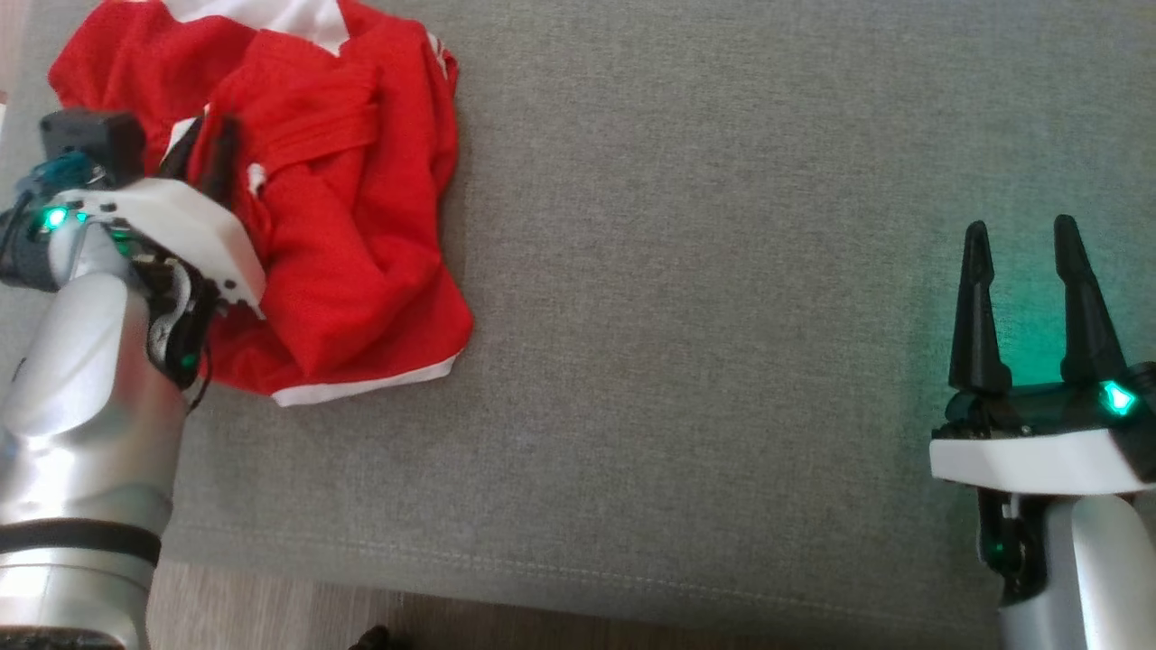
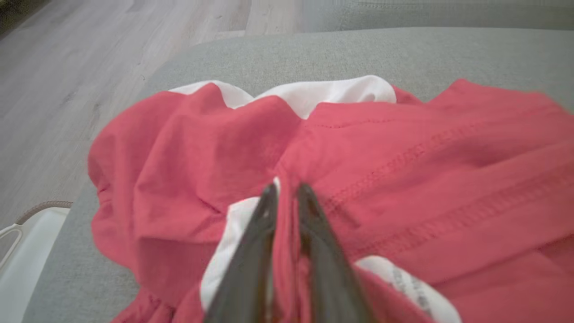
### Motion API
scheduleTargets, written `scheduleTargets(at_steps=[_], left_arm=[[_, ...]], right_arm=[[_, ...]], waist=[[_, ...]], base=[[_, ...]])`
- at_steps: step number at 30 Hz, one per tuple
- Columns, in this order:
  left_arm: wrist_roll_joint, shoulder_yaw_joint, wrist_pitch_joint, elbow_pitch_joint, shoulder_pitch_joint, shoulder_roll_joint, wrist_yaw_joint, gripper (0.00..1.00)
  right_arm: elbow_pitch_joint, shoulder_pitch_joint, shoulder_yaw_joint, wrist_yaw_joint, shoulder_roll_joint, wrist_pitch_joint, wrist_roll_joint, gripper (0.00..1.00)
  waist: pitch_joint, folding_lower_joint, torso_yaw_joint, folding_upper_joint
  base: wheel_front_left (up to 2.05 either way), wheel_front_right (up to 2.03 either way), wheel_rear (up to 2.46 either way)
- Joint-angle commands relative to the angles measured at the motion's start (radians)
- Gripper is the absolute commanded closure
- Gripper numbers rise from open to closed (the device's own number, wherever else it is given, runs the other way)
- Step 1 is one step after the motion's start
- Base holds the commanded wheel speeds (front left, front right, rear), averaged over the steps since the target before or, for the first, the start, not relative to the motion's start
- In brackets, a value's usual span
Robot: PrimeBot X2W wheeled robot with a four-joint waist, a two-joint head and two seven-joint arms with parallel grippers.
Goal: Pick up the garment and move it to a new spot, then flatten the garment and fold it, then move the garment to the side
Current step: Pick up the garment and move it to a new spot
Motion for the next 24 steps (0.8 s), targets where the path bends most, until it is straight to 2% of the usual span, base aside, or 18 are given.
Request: scheduleTargets(at_steps=[1,6,11,16,24], left_arm=[[-0.002,0.032,-0.019,-0.013,-0.035,0.060,0.002,1.00],[0.008,0.030,-0.116,0.003,-0.051,0.063,0.011,1.00],[0.014,0.040,-0.167,-0.040,-0.050,0.074,0.041,1.00],[0.010,0.086,-0.196,-0.203,-0.018,0.094,0.102,1.00],[0.014,0.076,-0.184,-0.452,0.061,0.060,0.154,1.00]], right_arm=[[-0.030,-0.011,0.026,0.008,-0.006,-0.009,0.002,0.00],[-0.010,-0.006,0.030,0.008,-0.006,-0.009,0.015,0.00],[0.007,0.005,0.046,0.008,-0.006,-0.009,0.036,0.00],[0.025,0.036,0.050,0.008,-0.006,-0.009,0.074,0.00],[0.042,0.074,0.074,0.008,-0.006,-0.009,0.115,0.00]], waist=[[-0.003,-0.0001,-0.003,0.0000],[-0.047,-0.0001,-0.005,0.0000],[-0.128,-0.0001,-0.013,0.0000],[-0.233,-0.0001,-0.031,0.0000],[-0.333,-0.0001,-0.067,0.0000]], base=[[0.00,0.00,0.00],[0.00,0.00,0.00],[0.00,0.00,0.00],[0.00,0.00,0.00],[0.00,0.00,0.00]])
